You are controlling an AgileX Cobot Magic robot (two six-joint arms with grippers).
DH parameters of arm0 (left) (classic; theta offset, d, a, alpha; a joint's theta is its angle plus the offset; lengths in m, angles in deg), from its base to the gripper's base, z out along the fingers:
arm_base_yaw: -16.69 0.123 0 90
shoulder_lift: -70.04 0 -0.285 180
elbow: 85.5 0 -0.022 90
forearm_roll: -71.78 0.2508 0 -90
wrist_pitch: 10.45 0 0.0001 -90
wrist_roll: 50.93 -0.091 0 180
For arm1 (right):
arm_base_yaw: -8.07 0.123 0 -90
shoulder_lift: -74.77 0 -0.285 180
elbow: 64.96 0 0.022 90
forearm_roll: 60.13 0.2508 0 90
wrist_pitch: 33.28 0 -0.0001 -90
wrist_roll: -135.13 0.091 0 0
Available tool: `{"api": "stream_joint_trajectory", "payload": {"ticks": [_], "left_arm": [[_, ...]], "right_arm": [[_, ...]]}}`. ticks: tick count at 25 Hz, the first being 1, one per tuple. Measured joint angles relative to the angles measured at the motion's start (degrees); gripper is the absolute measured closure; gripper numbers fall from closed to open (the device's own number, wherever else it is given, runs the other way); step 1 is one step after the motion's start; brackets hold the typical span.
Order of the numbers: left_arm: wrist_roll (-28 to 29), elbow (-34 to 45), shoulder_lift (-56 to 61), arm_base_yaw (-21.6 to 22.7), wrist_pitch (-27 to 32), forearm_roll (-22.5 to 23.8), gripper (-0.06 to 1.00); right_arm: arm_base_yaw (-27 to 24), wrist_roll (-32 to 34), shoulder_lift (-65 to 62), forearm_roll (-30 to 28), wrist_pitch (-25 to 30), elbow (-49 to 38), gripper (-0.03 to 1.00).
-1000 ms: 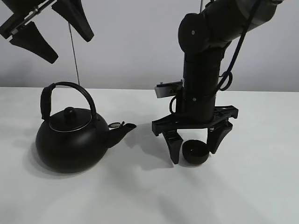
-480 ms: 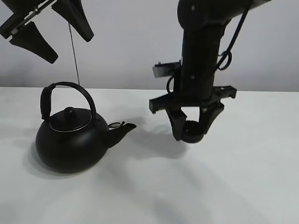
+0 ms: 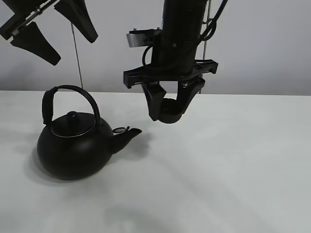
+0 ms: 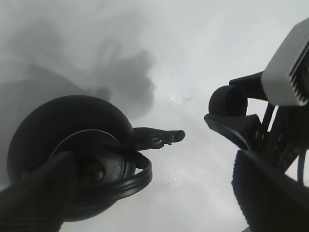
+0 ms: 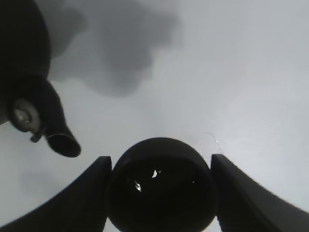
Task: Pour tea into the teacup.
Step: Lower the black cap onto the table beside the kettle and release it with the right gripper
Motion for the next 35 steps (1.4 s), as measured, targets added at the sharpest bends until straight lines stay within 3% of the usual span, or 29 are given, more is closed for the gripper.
{"api": "stream_joint_trajectory", "payload": {"ticks": [8, 20, 35], "left_arm": [[0.00, 0.00, 0.00, 0.00, -0.24, 0.00, 0.31], [0.00, 0.00, 0.00, 0.00, -3.01, 0.00, 0.31], [0.00, 0.00, 0.00, 0.00, -3.20, 0.00, 0.31]], "right_arm": [[3.65, -0.18, 1.55, 0.42, 1.32, 0.00, 0.57], [3.64, -2.58, 2.84, 1.56, 0.81, -2.65, 0.57], [3.64, -3.37, 4.10, 1.46, -7.32, -8.67, 0.57]]}}
